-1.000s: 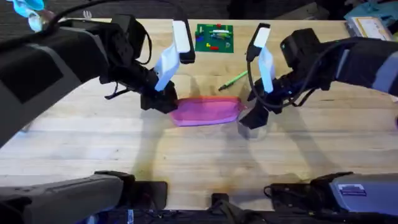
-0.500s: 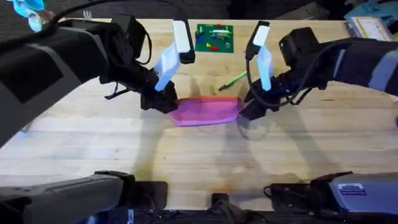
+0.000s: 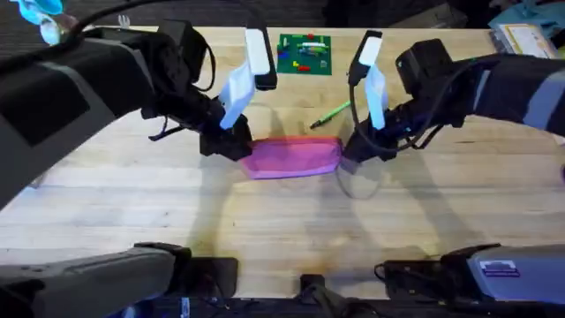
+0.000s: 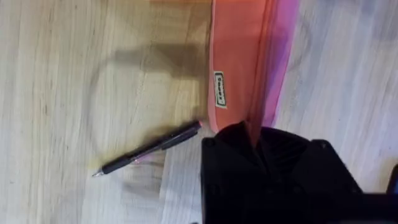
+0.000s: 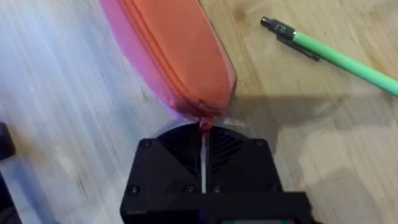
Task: Unzip the bag, pick up the pens from the table one at a time and place them inside, then zip the bag closed.
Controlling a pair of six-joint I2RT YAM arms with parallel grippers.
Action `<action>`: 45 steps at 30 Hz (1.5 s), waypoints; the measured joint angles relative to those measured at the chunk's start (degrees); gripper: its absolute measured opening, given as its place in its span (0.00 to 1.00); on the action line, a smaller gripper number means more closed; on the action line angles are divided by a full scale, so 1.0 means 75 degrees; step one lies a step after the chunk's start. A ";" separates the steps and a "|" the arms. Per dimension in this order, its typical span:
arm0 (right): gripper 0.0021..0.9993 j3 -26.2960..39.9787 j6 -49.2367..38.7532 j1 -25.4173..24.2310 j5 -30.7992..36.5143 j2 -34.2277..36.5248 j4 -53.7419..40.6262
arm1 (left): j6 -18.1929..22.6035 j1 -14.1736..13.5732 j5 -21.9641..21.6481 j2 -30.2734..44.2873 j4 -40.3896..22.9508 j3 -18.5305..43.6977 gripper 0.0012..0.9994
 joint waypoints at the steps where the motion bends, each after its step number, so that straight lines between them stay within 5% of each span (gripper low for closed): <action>1: 0.03 0.0003 -0.0002 0.0000 0.0001 0.0000 -0.0024 | 0.0000 0.0000 0.0000 0.0000 -0.0003 0.0000 0.04; 22: 0.03 0.0527 -0.0002 0.0006 0.0056 -0.1363 -0.0689 | 0.0000 0.0000 -0.0029 0.0000 0.0000 0.0000 0.04; 45: 0.03 0.1153 -0.0005 0.0470 0.0030 -0.1402 -0.0562 | 0.0000 0.0000 -0.0026 0.0000 -0.0003 0.0000 0.04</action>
